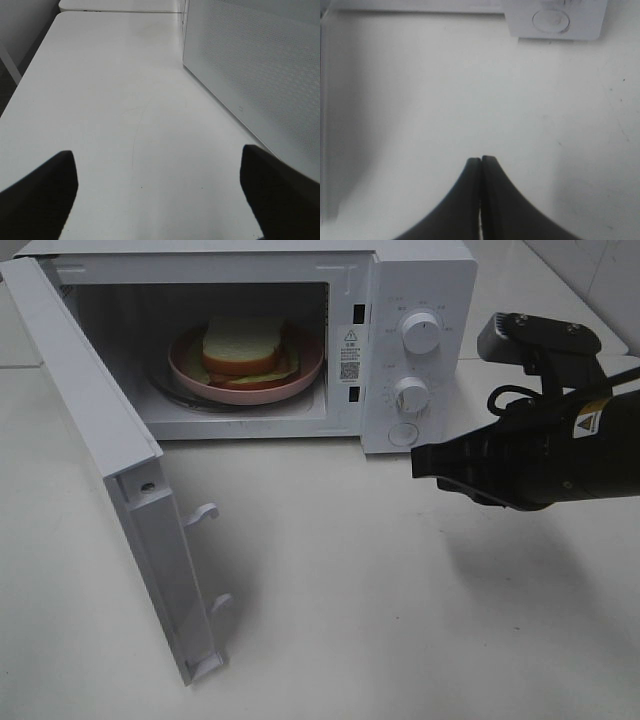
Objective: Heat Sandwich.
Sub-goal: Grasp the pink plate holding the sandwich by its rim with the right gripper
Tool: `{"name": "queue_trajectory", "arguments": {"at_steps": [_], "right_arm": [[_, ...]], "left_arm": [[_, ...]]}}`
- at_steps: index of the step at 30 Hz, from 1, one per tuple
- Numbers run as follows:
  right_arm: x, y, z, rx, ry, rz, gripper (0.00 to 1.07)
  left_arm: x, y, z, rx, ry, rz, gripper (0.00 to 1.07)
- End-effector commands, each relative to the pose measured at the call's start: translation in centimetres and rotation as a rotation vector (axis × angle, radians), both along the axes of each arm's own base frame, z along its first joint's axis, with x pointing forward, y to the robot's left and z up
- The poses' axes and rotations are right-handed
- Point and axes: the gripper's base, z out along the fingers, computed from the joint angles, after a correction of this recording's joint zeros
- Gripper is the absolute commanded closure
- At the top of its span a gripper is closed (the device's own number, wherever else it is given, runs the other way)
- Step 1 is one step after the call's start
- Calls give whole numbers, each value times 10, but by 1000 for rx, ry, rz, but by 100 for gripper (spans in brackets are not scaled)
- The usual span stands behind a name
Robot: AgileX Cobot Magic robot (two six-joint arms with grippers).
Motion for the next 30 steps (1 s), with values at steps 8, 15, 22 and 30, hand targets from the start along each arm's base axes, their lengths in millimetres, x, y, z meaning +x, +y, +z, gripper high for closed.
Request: {"name": "queue_trajectory", "arguments": {"at_steps": [8,15,22,30], "right_arm": [[-4,-4,35,-298,194,231,99],[-4,-6,45,-397,214,346,79],[-4,-5,45,-505,137,557,35],[-4,-5,45,-629,40,801,31]], "left_arm": [[-1,0,0,2,-26,2,25],[-1,0,0,2,-26,2,25],[-1,0,0,2,-26,2,25],[-1,0,0,2,-26,2,25]]}}
